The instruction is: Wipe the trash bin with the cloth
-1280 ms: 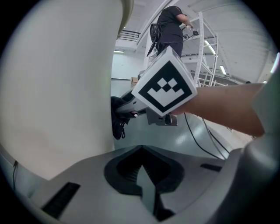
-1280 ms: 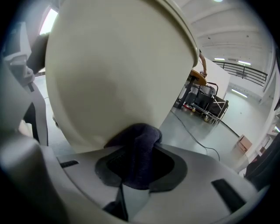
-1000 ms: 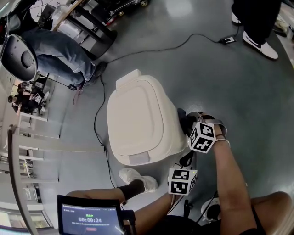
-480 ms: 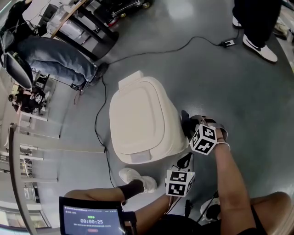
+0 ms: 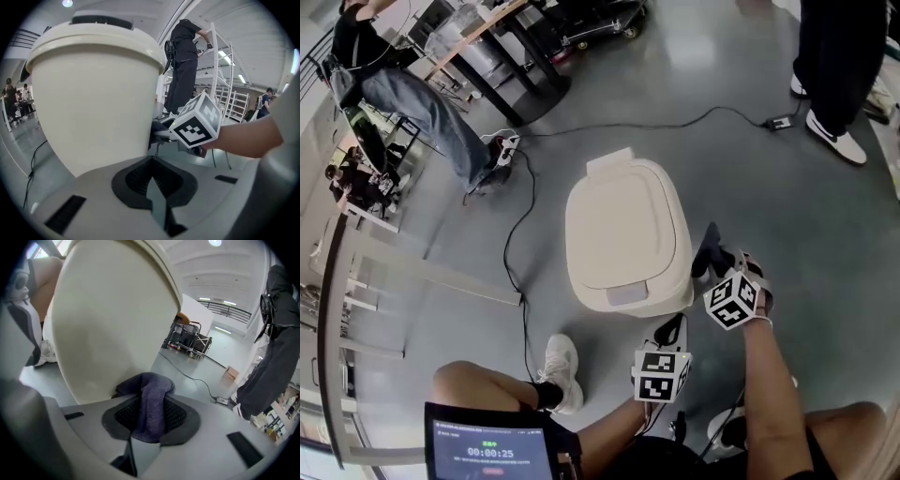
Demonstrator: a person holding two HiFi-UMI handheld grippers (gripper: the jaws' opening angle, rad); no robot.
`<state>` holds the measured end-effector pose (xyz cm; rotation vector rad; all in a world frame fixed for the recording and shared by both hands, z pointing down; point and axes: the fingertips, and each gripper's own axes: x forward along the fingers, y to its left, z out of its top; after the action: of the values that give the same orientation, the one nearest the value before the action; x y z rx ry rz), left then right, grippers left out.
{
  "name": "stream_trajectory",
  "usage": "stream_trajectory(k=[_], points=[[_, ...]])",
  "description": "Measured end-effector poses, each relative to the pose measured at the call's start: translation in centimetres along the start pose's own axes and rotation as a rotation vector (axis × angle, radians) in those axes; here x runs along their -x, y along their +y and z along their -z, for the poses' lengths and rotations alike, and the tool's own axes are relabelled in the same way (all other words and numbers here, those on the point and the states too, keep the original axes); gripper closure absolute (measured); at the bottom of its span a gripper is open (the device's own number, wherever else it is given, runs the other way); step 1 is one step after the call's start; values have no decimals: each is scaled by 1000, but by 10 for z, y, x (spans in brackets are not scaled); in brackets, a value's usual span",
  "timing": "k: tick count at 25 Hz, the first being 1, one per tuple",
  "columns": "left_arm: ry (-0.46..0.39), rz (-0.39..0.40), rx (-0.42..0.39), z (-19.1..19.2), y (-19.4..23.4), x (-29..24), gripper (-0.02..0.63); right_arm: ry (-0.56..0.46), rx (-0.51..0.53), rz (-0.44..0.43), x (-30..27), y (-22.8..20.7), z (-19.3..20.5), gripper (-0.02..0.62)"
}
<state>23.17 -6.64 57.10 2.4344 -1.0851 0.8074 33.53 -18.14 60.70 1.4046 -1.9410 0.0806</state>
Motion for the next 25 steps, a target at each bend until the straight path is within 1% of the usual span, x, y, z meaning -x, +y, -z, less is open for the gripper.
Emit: stream_trajectory(k=[2,7,11,13,15,19,21,22,25], points=[[-19,0,-5,0,6,10,606,17,-32,30,12,4,1,502],[-78,-48,-21,6,44,41,606,99,-106,47,42,31,28,502],[-97,-82,30,18,81,63,606,129,-148,74,60,53,38,502],[-105,-89,58,25,92,74,606,156,-136,81,70,69,43,502],[-116,-93,74,30,102,85,606,165,-140,78,76,88,43,502],[-140,-99,76,35,123,107,606,138,-206,38,83,136,23,502],[-151,-105,87,39,133,117,606,123,-260,7,84,164,12,502],[-154,-110,96,41,139,122,606,113,-307,-6,85,177,6,502],[-160,-132,126,45,159,136,606,83,-521,-12,87,207,-10,502]])
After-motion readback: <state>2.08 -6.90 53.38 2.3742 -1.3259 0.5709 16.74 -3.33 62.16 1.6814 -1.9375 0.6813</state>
